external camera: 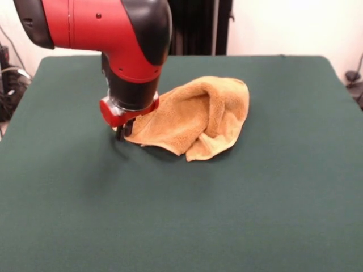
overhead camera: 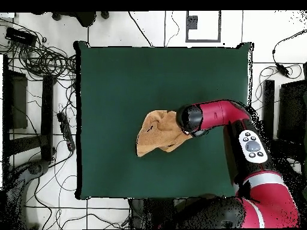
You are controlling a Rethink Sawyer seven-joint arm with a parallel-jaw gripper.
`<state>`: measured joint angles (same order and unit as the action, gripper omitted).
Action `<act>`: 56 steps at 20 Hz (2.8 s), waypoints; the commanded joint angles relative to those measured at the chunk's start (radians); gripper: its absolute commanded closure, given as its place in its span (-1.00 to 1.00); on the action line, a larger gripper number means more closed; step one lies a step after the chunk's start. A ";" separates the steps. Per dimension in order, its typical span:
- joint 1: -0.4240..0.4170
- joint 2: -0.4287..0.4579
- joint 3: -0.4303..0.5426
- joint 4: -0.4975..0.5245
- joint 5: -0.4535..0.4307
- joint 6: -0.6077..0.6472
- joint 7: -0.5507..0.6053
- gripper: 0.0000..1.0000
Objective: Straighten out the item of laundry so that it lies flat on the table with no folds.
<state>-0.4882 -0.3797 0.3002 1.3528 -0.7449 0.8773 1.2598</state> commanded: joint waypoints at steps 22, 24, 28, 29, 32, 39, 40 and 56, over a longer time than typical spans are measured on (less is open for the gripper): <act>-0.172 0.138 -0.021 -0.139 -0.430 -0.109 -0.323 1.00; -0.166 0.121 -0.022 -0.118 -0.415 -0.094 -0.308 1.00; -0.160 0.085 -0.018 -0.071 -0.378 -0.080 -0.283 1.00; -0.159 0.075 -0.016 -0.058 -0.366 -0.078 -0.277 1.00; -0.157 0.046 0.002 0.002 -0.315 -0.078 -0.221 1.00; -0.234 -0.082 0.119 0.205 -0.139 -0.154 -0.140 1.00; -0.233 -0.102 0.122 0.222 -0.126 -0.151 -0.135 1.00; -0.243 -0.177 0.161 0.346 -0.002 -0.345 0.052 1.00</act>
<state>-0.7627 -0.5783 0.3189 1.5612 -0.8094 0.6441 1.2427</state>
